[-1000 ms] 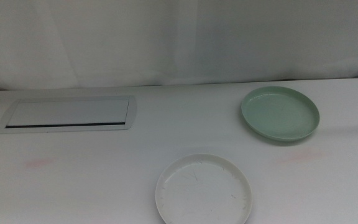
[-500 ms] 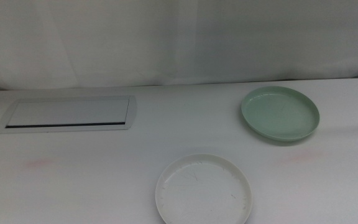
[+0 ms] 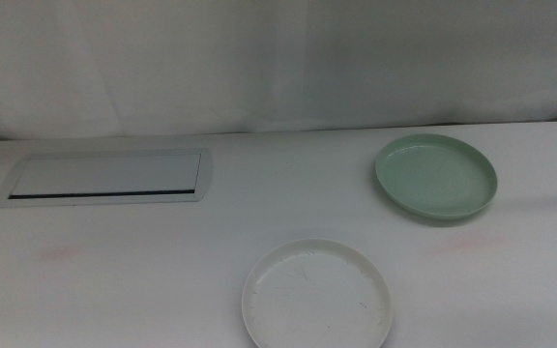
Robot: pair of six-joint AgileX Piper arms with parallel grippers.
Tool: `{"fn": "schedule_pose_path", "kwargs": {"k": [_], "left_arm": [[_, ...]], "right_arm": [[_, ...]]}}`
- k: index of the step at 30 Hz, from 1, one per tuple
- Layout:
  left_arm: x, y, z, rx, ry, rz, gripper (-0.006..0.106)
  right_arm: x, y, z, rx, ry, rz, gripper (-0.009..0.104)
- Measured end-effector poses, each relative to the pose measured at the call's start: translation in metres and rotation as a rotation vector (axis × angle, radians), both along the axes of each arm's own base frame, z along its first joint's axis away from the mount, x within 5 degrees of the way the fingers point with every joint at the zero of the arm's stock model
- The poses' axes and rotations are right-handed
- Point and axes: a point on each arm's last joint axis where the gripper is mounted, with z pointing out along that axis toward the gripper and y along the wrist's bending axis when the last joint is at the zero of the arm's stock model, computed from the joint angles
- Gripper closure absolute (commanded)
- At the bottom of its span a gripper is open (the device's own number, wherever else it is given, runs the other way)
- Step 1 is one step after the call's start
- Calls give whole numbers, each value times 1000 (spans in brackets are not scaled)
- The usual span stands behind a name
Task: Stack the three bowls on top of each other.
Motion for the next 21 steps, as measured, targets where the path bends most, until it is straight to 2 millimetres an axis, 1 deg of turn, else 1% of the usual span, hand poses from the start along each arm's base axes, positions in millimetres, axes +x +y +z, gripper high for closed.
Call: {"fn": "schedule_pose_path", "kwargs": {"k": [3,7,11,15,20,21], "left_arm": [[0,0,0,0,0,0,103],[0,0,0,0,0,0,103],[0,0,0,0,-1,0,103],[0,0,0,0,-2,0,103],[0,0,0,0,-3,0,103],[0,0,0,0,-3,0,103]], "right_arm": [[28,1,-12,-16,75,15,-8],[65,2,-37,-22,169,21,-8],[93,3,-63,-27,244,25,-8],[114,4,-94,-28,316,25,-8],[133,5,-143,-31,432,26,-8],[135,5,-150,-31,444,26,-8]]}}
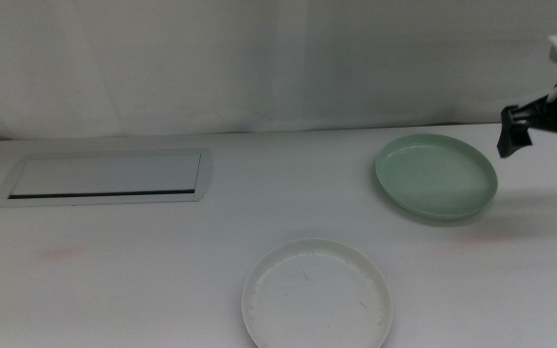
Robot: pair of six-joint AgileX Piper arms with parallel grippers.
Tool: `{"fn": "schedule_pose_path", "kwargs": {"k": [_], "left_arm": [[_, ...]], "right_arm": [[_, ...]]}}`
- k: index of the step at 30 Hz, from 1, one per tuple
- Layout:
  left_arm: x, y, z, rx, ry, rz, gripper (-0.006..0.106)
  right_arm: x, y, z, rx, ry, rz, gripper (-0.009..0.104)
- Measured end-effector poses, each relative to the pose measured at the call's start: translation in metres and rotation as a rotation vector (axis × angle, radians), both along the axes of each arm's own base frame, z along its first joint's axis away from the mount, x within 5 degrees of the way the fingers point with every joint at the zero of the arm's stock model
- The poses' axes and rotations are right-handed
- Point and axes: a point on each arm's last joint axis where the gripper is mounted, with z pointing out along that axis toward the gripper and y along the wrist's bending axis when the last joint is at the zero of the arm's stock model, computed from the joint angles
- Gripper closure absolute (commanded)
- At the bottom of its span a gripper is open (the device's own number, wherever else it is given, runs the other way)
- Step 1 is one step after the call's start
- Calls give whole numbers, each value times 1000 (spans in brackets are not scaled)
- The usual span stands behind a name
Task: Stack the three bowls on top of each other.
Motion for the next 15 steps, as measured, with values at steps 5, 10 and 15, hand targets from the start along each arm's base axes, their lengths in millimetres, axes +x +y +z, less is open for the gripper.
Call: {"fn": "schedule_pose_path", "kwargs": {"k": [5,10,15], "left_arm": [[0,0,0,0,0,0,103],[0,0,0,0,0,0,103],[0,0,0,0,0,0,103]], "right_arm": [[12,2,-32,15,33,-7,-8],[21,3,-54,30,36,-15,-8],[26,3,-73,34,54,-19,-8]]}}
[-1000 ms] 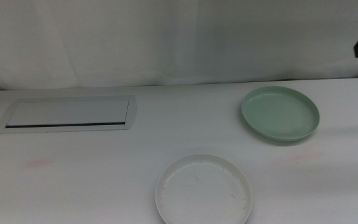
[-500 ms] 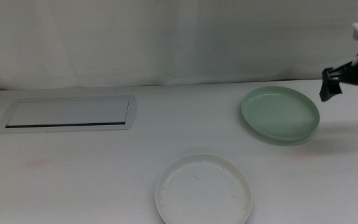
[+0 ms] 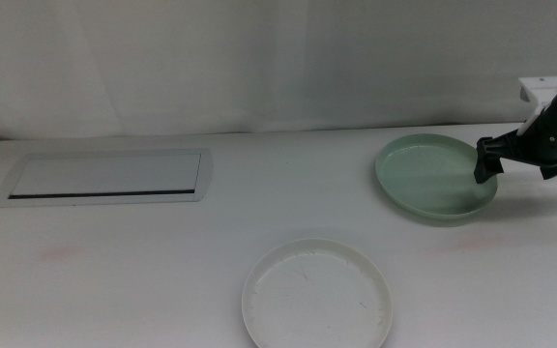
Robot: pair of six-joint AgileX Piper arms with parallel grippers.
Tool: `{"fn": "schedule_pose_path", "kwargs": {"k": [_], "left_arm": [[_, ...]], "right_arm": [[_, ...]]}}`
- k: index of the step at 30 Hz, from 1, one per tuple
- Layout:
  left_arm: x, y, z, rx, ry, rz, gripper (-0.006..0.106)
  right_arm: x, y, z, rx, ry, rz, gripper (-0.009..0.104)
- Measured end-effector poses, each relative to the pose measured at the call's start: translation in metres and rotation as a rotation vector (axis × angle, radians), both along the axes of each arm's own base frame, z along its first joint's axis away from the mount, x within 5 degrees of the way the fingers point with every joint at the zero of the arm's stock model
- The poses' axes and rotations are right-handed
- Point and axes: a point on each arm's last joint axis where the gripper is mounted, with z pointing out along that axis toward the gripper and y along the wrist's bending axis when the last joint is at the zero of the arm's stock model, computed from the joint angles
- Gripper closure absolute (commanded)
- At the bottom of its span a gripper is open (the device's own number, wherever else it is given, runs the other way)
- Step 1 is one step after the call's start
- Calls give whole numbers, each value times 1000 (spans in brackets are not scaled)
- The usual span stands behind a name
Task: Stack the three bowls on top of each other.
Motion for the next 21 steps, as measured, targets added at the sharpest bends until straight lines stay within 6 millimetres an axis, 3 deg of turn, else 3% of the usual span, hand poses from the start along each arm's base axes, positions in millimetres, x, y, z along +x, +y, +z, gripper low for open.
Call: {"fn": "schedule_pose_path", "kwargs": {"k": [6,10,14,16,19,21], "left_arm": [[0,0,0,0,0,0,103],[0,0,0,0,0,0,103],[0,0,0,0,0,0,103],[0,0,0,0,0,0,103],[0,0,0,0,0,0,103],[0,0,0,0,0,0,103]], "right_arm": [[2,0,-17,0,31,-1,-7],[3,3,-25,-14,46,15,2],[3,12,-24,-21,42,38,33],[3,18,-26,-17,44,49,55],[4,23,-26,-5,40,49,98],[5,24,-26,12,29,32,97]]}}
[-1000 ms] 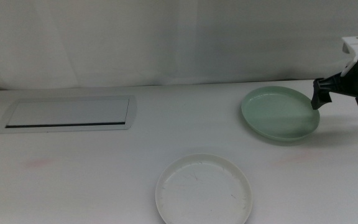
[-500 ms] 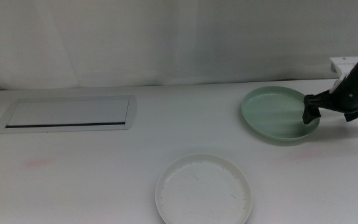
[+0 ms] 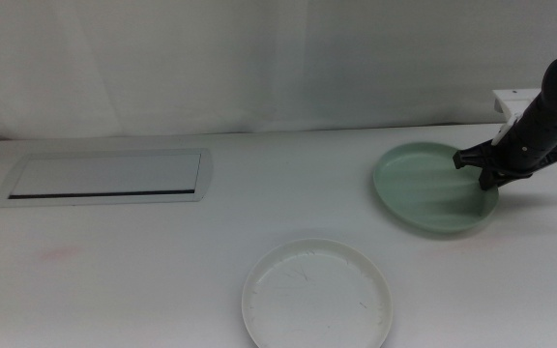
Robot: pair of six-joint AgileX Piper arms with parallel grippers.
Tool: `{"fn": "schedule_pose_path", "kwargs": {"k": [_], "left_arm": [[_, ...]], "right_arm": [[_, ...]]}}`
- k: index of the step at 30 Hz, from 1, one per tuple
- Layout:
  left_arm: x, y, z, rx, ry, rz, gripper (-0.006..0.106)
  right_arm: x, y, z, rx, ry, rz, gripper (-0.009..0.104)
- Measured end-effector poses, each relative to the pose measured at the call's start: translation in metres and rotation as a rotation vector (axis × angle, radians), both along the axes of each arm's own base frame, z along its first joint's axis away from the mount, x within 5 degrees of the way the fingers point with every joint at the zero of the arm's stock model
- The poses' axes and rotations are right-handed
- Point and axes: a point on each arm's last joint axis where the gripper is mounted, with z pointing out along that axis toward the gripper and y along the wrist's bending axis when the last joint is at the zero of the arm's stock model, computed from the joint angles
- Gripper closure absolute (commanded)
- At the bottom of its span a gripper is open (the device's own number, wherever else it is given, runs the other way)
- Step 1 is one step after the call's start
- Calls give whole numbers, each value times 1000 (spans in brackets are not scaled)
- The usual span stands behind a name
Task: Stack the three bowls on top of each other.
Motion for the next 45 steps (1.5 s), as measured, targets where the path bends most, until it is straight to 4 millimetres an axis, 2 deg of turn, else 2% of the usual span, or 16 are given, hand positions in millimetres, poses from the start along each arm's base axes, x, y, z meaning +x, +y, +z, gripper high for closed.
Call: {"fn": "schedule_pose_path", "kwargs": {"k": [8,13,18,19,23,27,29,33,39,45], "left_arm": [[0,0,0,1,0,0,103],[0,0,0,1,0,0,103],[0,0,0,1,0,0,103],[0,0,0,1,0,0,103],[0,0,0,1,0,0,103],[0,0,0,1,0,0,103],[0,0,0,1,0,0,103],[0,0,0,1,0,0,103],[0,0,0,1,0,0,103],[0,0,0,1,0,0,103]], "right_arm": [[1,0,1,29,-5,-28,97],[-2,0,17,34,-29,-28,97],[-10,0,64,37,-120,-11,97],[-16,0,88,46,-165,-9,97],[-35,3,134,107,-230,12,97],[-56,7,168,168,-255,22,97],[-69,10,178,176,-260,36,97],[-97,27,180,188,-235,88,97],[-137,65,151,201,-154,179,97],[-165,118,117,239,-111,255,97]]}}
